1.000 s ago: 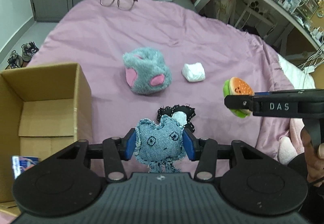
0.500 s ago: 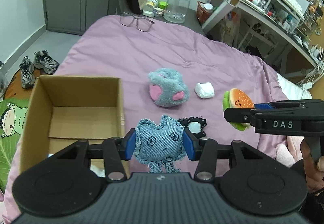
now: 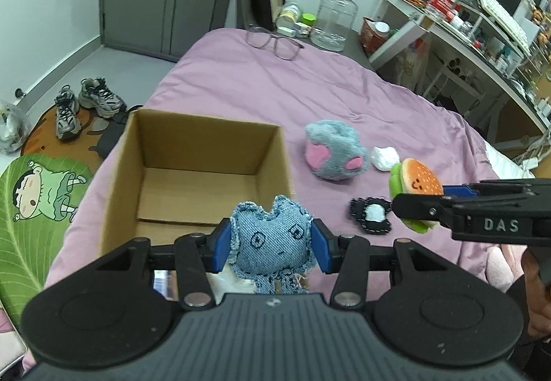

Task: Organize soft objects
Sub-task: 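Carry the denim cat and burger plush into the box and open both tools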

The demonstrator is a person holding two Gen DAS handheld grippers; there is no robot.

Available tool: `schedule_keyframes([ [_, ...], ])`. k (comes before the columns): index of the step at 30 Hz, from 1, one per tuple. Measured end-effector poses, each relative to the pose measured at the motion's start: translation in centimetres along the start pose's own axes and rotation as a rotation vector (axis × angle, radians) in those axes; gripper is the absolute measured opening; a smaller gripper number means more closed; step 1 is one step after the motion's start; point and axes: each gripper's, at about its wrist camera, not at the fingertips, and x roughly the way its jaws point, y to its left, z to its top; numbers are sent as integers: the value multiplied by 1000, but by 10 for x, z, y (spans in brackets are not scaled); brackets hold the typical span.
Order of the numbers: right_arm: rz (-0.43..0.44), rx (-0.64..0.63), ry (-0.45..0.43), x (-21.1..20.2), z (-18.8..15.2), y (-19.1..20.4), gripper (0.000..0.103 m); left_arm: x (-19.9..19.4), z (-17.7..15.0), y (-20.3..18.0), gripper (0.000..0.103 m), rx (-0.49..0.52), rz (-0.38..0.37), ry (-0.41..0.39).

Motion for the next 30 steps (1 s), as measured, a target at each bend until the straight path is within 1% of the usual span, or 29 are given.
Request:
schedule_keyframes([
  [7,5,-30,16,10,3,21,42,0,2,28,48,-20,12,-12],
  [13,1,-70,29,19,9,38,42,4,5,48,48,-51,-14,-24],
  [21,21,-78,34,27,14,44,42,19,7,58,48,-71,-9,-8],
  [23,35,-79,30,27,15,46,42,22,7,61,49,-77,3,-5],
  [25,54,-78,23,27,17,47,42,24,9,61,52,-84,42,4],
  [27,70,-86,20,28,19,49,42,24,12,60,54,-87,83,32],
  [28,72,-95,21,30,20,51,42,23,13,60,58,-83,82,39],
  [30,72,-104,29,34,22,55,42,17,14,61,62,-81,60,26],
])
